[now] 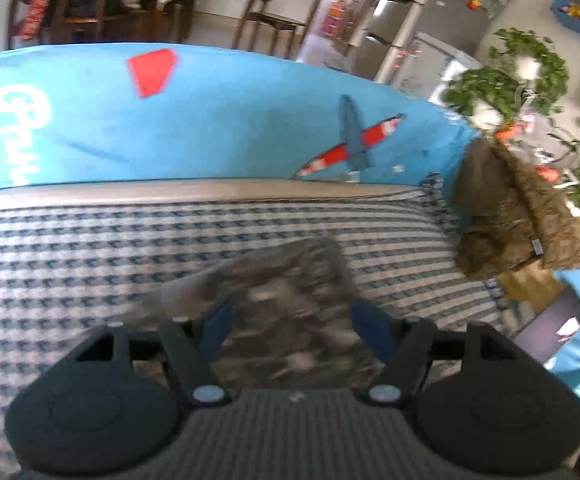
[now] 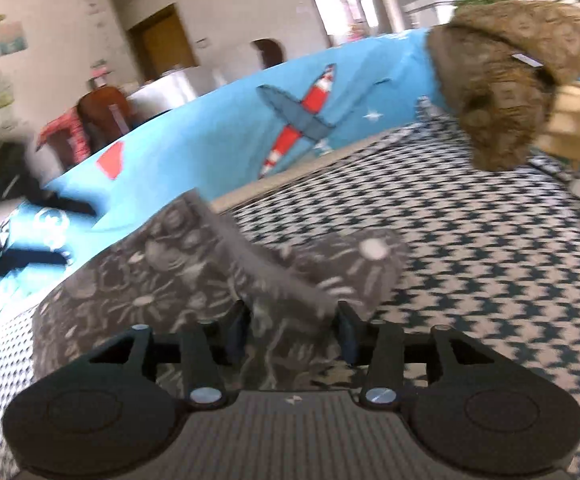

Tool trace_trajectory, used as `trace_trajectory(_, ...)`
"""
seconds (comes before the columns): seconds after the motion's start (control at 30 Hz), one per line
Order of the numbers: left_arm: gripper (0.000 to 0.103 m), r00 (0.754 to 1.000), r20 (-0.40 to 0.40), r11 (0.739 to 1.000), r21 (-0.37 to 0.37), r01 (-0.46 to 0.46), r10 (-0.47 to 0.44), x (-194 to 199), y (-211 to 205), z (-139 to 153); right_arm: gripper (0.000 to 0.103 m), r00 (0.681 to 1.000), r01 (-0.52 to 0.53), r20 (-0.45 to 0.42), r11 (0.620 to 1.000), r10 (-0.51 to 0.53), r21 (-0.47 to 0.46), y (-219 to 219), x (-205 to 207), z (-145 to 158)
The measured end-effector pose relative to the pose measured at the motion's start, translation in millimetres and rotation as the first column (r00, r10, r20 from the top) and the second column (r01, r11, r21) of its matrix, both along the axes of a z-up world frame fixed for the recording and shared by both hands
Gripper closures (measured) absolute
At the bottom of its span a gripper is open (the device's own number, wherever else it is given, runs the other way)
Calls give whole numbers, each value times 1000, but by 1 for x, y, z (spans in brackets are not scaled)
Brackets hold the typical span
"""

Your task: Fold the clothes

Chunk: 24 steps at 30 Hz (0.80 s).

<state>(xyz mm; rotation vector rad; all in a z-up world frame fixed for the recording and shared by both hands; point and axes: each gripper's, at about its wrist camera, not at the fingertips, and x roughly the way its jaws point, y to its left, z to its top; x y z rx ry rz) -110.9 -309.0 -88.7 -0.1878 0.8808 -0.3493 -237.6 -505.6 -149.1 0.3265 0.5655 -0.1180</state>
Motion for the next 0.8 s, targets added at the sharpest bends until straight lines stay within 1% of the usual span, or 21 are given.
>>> trace_trajectory(0.07,33,999,-1,999,32,-36,36,-9,19,-5,57,1000,23,7,999,-23,-34,1,0,4)
trace_trajectory(0.13,33,998,-12,997,42,-65,65,-14,33,-13,57,999,39,19,997,-37,-72,6,-5,7)
trace_trajectory(0.23,33,994,-28,993,57,-108,110,-23,55,-25,57,996,61,74,985,-49,-164,12,-8,16)
trace_trajectory(0.33,32,987,-44,986,72,-151,154,-31,76,-38,57,989,75,140,977,-48,-198,7,-7,29)
trace_trajectory(0.4,31,984,-50,983,69,-169,172,-35,86,-46,58,982,1,186,992,23,-125,-2,-3,38)
trace_trajectory(0.47,30,983,-55,984,44,-175,177,-33,90,-52,59,968,-104,219,990,123,-95,-2,1,42)
trace_trajectory(0.57,24,981,-40,981,43,-191,192,-32,93,-55,66,932,-256,239,962,272,-96,9,12,42)
trace_trajectory(0.63,23,980,-29,979,50,-195,197,-30,91,-57,67,909,-339,219,935,354,-100,17,24,37)
trace_trajectory(0.73,21,979,-16,978,46,-203,203,-28,89,-59,67,882,-420,180,900,435,-121,33,41,30)
trace_trajectory(0.8,17,975,-11,975,45,-219,220,-26,90,-59,67,866,-456,162,880,473,-132,40,51,27)
